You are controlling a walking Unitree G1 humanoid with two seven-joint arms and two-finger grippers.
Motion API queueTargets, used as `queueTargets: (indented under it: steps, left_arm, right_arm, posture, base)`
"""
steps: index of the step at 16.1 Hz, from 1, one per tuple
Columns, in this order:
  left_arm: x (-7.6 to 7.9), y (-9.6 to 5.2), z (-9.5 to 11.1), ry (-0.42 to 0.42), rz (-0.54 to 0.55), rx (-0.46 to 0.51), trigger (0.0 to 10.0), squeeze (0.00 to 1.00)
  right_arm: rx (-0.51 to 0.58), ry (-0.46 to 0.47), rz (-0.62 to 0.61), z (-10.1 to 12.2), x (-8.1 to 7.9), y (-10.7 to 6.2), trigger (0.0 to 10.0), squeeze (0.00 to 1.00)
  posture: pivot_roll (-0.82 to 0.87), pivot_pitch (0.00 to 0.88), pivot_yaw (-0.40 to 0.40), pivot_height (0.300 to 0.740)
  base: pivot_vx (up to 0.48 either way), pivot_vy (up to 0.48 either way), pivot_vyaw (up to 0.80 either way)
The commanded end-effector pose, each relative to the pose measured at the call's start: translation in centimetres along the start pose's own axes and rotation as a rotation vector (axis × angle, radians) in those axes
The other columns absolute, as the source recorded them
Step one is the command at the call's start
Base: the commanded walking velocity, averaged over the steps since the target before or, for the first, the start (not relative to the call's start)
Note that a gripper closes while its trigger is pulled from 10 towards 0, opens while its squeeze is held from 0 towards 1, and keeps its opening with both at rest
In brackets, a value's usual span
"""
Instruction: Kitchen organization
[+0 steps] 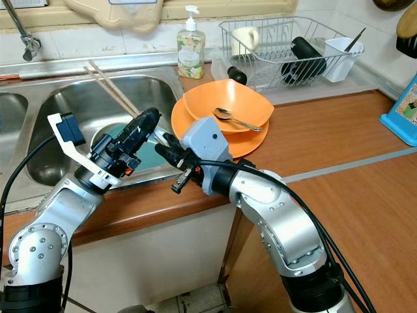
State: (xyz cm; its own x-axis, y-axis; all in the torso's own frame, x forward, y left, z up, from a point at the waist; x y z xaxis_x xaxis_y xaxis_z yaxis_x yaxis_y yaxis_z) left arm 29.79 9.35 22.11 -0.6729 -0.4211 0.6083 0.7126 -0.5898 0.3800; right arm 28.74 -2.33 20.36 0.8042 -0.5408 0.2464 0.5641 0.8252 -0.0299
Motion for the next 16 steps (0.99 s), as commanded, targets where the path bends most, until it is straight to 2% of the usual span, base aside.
queueTargets:
  steps: [1, 3, 4, 7, 8, 9, 11, 12, 13, 14, 15, 16]
  left_arm:
    - [-1.4, -0.7, 0.4, 0.024, 0.083, 0.012, 0.0, 0.00]
    - [-1.6, -0.7, 0.9, 0.030, 0.093, 0.030, 0.0, 0.00]
    - [-1.9, -0.8, 1.4, 0.037, 0.106, 0.047, 0.0, 0.00]
    - [-3.7, -1.1, 3.7, 0.097, 0.213, 0.115, 0.0, 0.00]
    - [-5.1, -1.4, 5.2, 0.120, 0.291, 0.162, 0.0, 0.00]
    - [-5.4, -1.5, 5.5, 0.127, 0.308, 0.171, 0.0, 0.00]
    - [-9.5, -2.7, 7.1, 0.173, 0.542, 0.192, 0.0, 0.00]
    - [-10.6, -3.0, 7.3, 0.173, 0.605, 0.194, 0.0, 0.00]
    - [-11.9, -3.2, 7.4, 0.169, 0.682, 0.190, 0.5, 0.00]
    - [-12.9, -3.5, 7.4, 0.164, 0.751, 0.186, 0.0, 0.00]
    - [-13.7, -3.6, 7.3, 0.155, 0.805, 0.181, 2.7, 0.00]
    - [-14.9, -4.1, 7.2, 0.130, 0.884, 0.182, 10.0, 0.00]
  right_arm:
    - [0.042, -0.011, 0.007, 1.0, 0.1, 0.0, 10.0, 1.00]
    - [0.039, -0.018, -0.001, 1.0, 0.2, 0.0, 10.0, 1.00]
    - [0.038, -0.028, -0.005, 1.1, 0.2, -0.1, 10.0, 0.00]
    - [0.028, -0.039, -0.018, 0.9, 0.3, -0.3, 10.0, 0.00]
    - [0.024, -0.039, -0.021, 0.8, 0.4, -0.4, 10.0, 0.00]
    - [0.023, -0.039, -0.022, 0.8, 0.4, -0.4, 10.0, 0.00]
    - [0.020, -0.040, -0.025, 0.7, 0.1, -0.4, 10.0, 0.00]
    - [0.020, -0.039, -0.026, 0.7, 0.0, -0.4, 10.0, 0.00]
    - [0.019, -0.039, -0.027, 0.7, -0.1, -0.4, 10.0, 0.00]
    - [0.016, -0.037, -0.029, 0.6, -0.2, -0.4, 10.0, 0.00]
    - [0.011, -0.039, -0.029, 0.6, -0.2, -0.4, 10.0, 0.00]
    - [0.002, -0.037, -0.024, 0.4, -0.4, -0.5, 10.0, 0.00]
  posture:
    - [-0.09, 0.000, 0.001, 0.740]
    - [-0.09, 0.000, 0.001, 0.740]
    - [-0.09, 0.000, 0.002, 0.740]
    - [-0.09, 0.000, 0.000, 0.740]
    - [-0.09, 0.000, 0.000, 0.740]
    - [-0.09, 0.000, 0.000, 0.740]
    - [-0.09, 0.000, 0.003, 0.740]
    - [-0.10, 0.000, 0.007, 0.740]
    - [-0.10, 0.000, 0.007, 0.740]
    - [-0.10, 0.000, 0.007, 0.740]
    - [-0.11, 0.000, 0.013, 0.740]
    - [-0.11, 0.000, 0.013, 0.740]
  base:
    - [0.000, 0.000, 0.00]
    - [0.000, 0.000, 0.00]
    - [0.000, 0.000, 0.00]
    - [0.000, 0.000, 0.00]
    - [0.000, 0.000, 0.00]
    - [0.000, 0.000, 0.00]
    - [0.000, 0.000, 0.00]
    - [0.000, 0.000, 0.00]
    - [0.000, 0.000, 0.00]
    - [0.000, 0.000, 0.00]
    - [0.000, 0.000, 0.00]
    - [0.000, 0.000, 0.00]
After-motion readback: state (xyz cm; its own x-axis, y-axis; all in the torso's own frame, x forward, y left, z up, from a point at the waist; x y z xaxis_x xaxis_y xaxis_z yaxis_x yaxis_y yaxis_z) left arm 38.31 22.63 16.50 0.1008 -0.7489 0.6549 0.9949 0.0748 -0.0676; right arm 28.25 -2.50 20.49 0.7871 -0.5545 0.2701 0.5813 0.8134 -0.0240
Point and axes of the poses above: a point about 5 cm out from each wrist's last joint towards the gripper, its own y axis pointing out of the wrist towards the gripper, its own z axis along the axis of the wrist's last joint, x = y × z, the point moved 5 cm from there along y, pointing out of the wrist towards the gripper, and after that the axes turned 5 degrees about -y, right-handed, at the moved point
